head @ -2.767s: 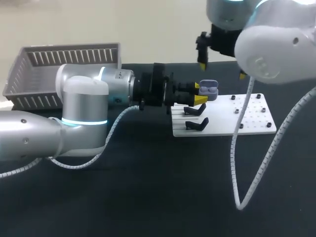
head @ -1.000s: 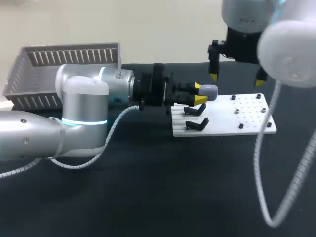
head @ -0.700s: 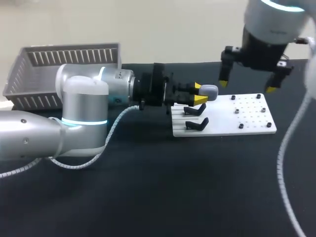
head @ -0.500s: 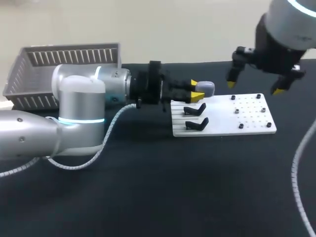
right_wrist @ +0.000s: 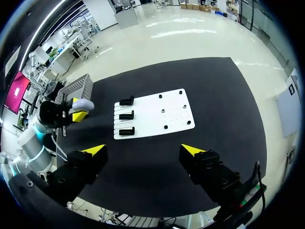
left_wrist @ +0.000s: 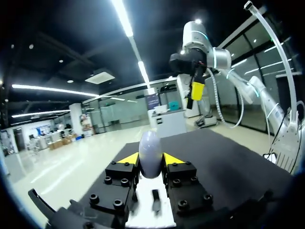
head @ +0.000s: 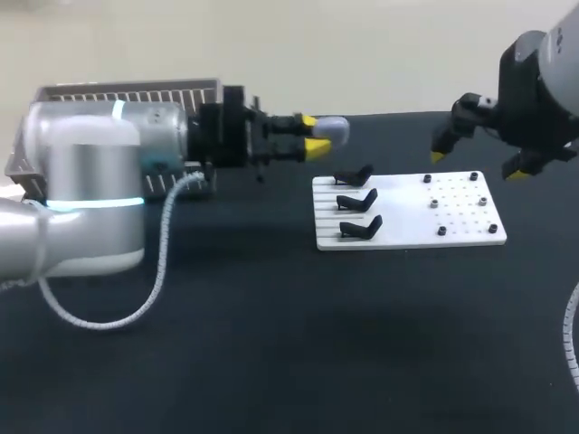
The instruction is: Pick up each earbud case from the left stands, insert the matching earbuds, close the lid, and place the case in the box.
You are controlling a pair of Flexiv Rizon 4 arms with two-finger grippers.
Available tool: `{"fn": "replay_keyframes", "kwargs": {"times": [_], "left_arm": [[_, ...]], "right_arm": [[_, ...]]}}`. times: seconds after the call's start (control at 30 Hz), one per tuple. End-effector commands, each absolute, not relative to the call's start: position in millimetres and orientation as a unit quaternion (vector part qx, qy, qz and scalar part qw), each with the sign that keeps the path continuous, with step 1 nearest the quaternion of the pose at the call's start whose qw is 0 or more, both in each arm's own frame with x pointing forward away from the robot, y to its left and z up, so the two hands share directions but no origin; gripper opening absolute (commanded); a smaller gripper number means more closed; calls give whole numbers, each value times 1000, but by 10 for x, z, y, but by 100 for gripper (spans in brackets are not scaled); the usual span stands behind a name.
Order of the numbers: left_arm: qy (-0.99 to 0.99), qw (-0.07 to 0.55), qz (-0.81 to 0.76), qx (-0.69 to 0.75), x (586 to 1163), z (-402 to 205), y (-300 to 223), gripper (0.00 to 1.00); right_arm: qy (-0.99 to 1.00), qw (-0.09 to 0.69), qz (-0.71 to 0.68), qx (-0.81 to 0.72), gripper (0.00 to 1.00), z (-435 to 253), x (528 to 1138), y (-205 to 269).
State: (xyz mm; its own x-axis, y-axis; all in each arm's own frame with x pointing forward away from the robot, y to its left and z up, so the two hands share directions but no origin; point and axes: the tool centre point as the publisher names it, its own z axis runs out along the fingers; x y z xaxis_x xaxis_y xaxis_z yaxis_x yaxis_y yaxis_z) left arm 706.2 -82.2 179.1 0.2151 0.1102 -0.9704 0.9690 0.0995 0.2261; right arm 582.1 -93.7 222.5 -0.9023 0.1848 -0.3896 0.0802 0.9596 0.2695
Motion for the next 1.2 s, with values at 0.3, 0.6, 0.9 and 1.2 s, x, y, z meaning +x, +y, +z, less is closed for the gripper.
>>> {"fn": "replay_keyframes", "kwargs": {"times": [0.3, 0.6, 0.9, 1.2], "left_arm": [[616, 637, -156, 435, 7461, 2034, 424, 0], [674, 628, -63, 385, 7890, 1799, 1185, 0], [677, 623, -56, 388, 8135, 1621, 1517, 0], [669, 621, -67, 404, 8142, 1625, 1527, 100]], "right_arm": [[964, 223, 124, 71, 100, 2207, 5800, -942], [964, 223, 124, 71, 100, 2207, 5800, -942], [964, 223, 124, 71, 100, 2207, 5800, -942], [964, 223, 124, 71, 100, 2207, 5800, -942]]}}
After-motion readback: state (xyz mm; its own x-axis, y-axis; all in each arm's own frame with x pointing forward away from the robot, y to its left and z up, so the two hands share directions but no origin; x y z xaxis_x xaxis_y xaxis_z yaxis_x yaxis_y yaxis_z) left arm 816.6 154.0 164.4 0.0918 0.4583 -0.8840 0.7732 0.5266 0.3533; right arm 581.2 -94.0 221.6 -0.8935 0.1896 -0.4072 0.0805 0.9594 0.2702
